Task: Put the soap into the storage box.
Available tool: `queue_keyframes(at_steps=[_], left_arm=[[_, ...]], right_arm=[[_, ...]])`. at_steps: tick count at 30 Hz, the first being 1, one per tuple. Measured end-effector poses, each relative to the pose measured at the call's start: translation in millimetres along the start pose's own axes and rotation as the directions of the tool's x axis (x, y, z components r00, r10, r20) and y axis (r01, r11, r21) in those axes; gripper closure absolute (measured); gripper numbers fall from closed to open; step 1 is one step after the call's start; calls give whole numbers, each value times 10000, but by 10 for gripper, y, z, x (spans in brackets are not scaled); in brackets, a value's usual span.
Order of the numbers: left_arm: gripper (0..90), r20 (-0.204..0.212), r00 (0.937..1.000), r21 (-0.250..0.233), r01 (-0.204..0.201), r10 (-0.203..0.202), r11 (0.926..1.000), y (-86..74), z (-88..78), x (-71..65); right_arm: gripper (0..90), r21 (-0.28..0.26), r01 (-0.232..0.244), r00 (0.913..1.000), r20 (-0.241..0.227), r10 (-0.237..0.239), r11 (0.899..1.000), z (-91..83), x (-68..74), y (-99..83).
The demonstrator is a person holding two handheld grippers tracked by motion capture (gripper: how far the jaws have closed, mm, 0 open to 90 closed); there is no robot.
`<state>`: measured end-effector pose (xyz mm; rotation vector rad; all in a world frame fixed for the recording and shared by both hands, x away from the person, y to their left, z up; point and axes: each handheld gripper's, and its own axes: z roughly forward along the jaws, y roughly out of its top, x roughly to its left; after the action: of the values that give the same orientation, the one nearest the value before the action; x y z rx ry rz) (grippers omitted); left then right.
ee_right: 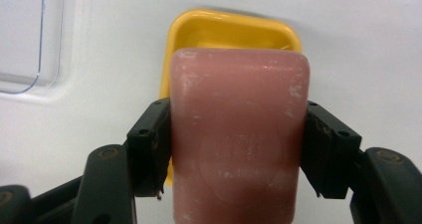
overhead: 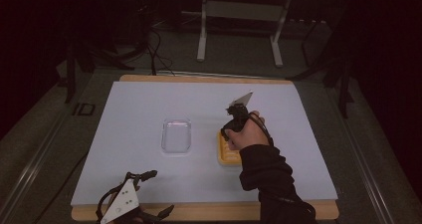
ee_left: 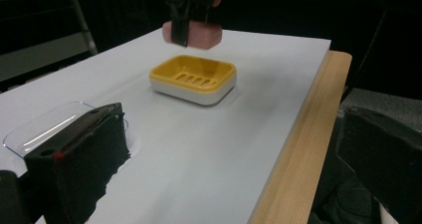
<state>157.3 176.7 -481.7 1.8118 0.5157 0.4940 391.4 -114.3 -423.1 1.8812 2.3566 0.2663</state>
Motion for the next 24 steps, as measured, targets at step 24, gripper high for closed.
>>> queue_keyframes(at_steps=[24], left_arm=[[3, 84, 9999, 90, -127, 126, 9999, -1, 5, -16]], right_arm=[[367, 342, -543, 9985, -9, 543, 9979, 607, 25, -34]])
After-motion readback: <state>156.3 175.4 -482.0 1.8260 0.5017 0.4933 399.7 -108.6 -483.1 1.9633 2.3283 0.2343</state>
